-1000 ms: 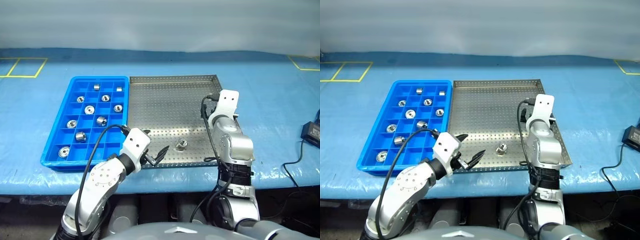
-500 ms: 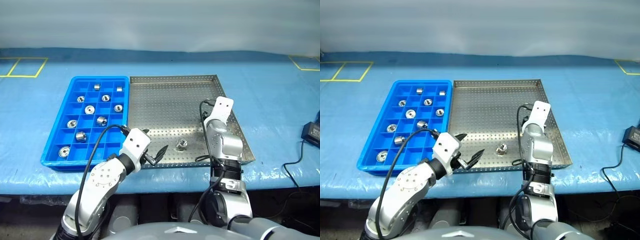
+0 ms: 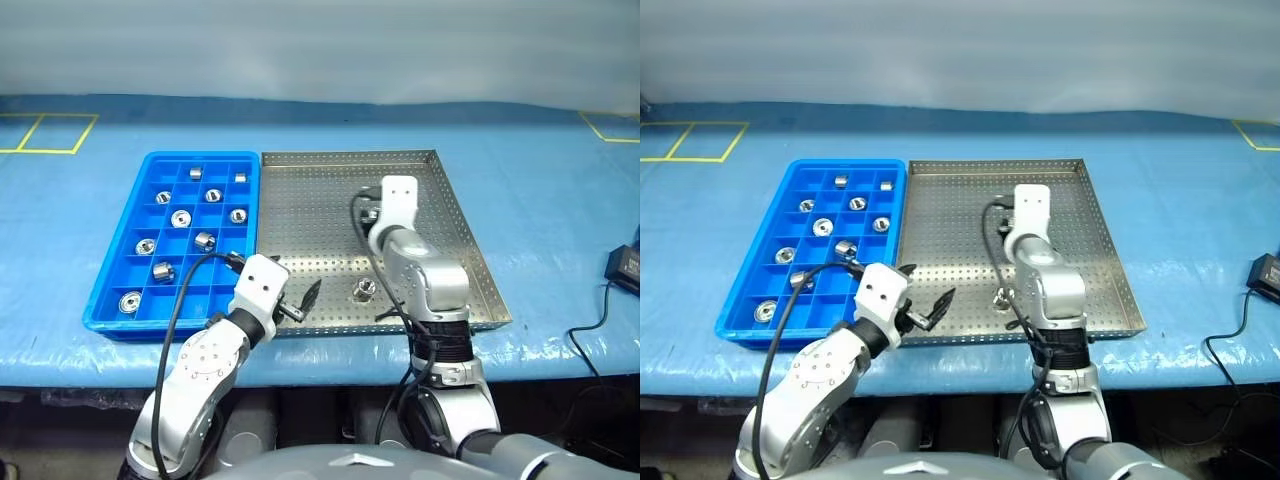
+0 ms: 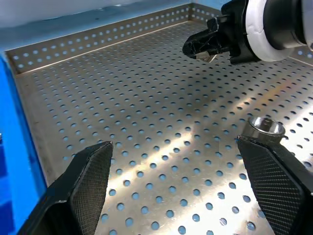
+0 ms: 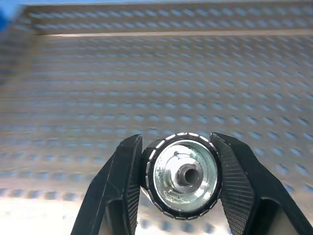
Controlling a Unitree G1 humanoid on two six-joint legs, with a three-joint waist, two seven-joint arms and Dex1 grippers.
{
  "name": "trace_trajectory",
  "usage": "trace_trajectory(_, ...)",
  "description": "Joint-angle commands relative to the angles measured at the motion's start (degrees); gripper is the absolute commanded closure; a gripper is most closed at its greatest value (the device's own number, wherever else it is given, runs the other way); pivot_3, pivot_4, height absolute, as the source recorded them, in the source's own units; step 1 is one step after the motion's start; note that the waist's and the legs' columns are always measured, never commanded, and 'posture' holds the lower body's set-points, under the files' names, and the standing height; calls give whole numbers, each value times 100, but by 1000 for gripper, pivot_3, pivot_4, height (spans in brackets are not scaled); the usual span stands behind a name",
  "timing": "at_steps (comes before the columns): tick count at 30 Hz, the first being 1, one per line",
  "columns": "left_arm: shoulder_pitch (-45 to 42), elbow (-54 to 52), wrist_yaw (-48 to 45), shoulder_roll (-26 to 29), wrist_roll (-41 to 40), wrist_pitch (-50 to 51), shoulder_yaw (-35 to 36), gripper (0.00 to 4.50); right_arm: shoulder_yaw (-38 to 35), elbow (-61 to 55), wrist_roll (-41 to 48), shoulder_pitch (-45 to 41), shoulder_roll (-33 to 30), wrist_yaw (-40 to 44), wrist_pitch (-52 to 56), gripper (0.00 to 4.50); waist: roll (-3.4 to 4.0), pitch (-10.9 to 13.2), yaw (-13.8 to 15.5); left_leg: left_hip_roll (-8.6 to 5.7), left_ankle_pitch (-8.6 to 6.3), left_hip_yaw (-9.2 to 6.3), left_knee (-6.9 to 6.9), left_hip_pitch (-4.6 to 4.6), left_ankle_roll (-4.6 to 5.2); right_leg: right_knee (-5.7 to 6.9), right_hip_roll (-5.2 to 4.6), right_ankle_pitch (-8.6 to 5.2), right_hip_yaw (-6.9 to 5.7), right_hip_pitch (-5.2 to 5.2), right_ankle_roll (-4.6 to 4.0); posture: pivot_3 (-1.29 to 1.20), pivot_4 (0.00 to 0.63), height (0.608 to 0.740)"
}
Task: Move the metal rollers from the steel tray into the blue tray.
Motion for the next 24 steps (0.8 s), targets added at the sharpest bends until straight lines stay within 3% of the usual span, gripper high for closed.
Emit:
trace_trajectory(1,134,-258,402,-211,236,-312,253,66,498,-288,180,-291,66,532,-157,2659,0,0,71,0,0,-2,0,-1,0,-1,0,0,-3,1,0,350,150,740)
trace_trajectory(10,1024,-727,925,-560,533,-765,795,66,1076,173,256,-584,422,1136,-485,2659,-3,1,559,-8,-1,-22,-5,-15,-1,-12,-12,-2,-25,-1,-3,493,150,740)
trace_trajectory(24,1535,-901,912,-614,713,-903,580,66,1595,122,247,-39,300,1557,-367,2659,-2,2,1356,-5,-3,-29,-4,-28,-5,-16,-14,-27,-48,-11,-35,512,150,740)
